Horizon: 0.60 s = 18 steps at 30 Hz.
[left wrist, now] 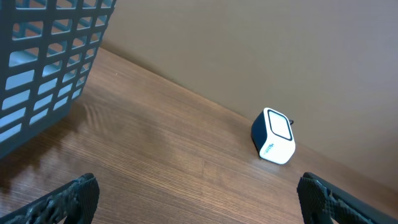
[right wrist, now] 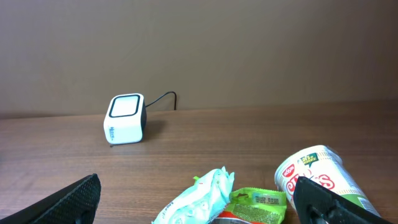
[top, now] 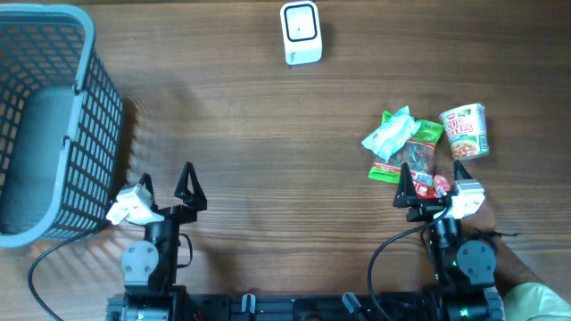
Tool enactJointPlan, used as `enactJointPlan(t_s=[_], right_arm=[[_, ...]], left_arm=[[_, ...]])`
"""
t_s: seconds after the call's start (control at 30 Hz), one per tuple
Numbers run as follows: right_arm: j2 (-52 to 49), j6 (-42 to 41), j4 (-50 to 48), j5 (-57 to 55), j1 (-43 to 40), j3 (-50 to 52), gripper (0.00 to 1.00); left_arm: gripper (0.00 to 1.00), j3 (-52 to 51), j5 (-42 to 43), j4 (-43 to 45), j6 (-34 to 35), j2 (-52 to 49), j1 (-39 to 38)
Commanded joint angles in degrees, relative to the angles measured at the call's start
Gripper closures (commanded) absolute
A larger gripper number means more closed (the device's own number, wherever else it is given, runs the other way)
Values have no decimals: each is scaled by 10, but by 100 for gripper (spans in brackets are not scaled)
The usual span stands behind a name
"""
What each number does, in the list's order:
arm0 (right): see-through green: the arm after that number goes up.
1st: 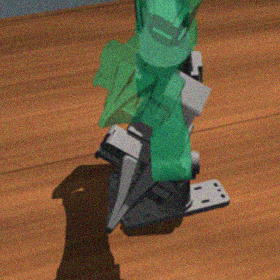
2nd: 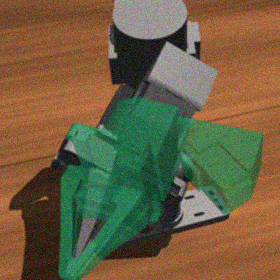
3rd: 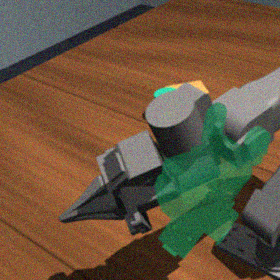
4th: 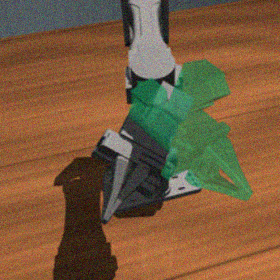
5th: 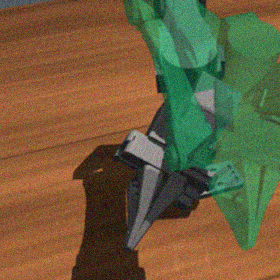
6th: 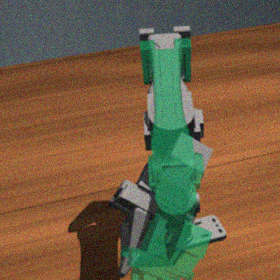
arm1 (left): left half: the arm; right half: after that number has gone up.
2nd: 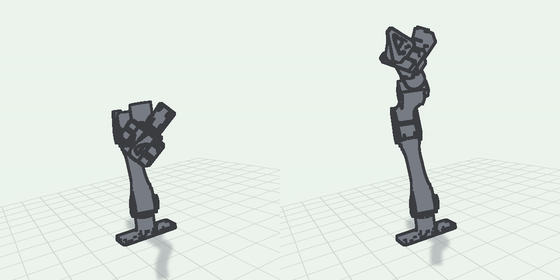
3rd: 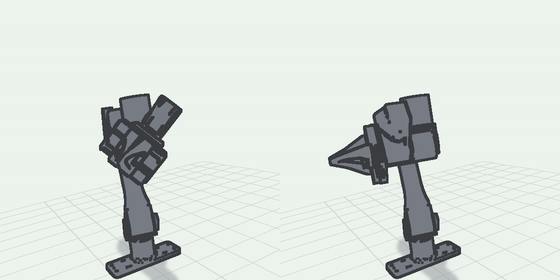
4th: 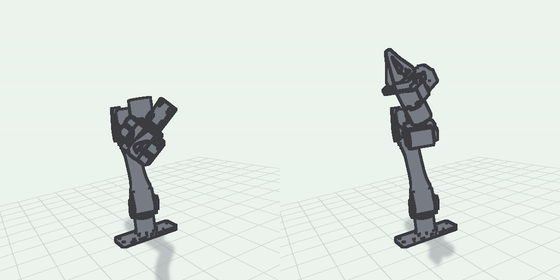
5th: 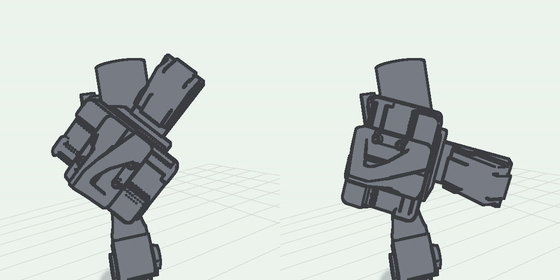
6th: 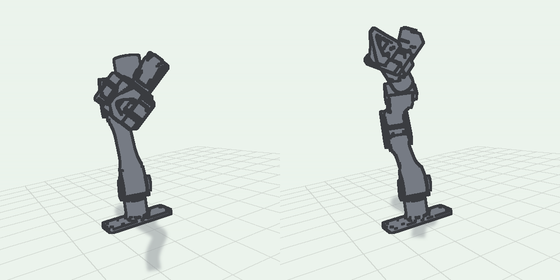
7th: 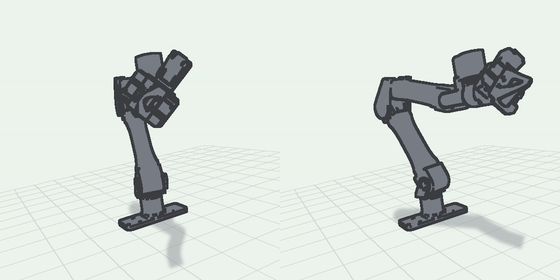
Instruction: Scan the item barcode
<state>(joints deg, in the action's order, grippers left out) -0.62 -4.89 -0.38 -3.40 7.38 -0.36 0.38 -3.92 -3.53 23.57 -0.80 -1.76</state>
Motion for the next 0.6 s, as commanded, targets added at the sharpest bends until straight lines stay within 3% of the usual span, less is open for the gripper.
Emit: enactJointPlan(t_s=[0.0,0.57], right_arm=[[3,4,-2,7,-2,1,0],[3,4,-2,7,-2,1,0]], left_arm=[[0,-1,7,-3,-9,5,3],[0,-1,7,-4,-9,5,3]])
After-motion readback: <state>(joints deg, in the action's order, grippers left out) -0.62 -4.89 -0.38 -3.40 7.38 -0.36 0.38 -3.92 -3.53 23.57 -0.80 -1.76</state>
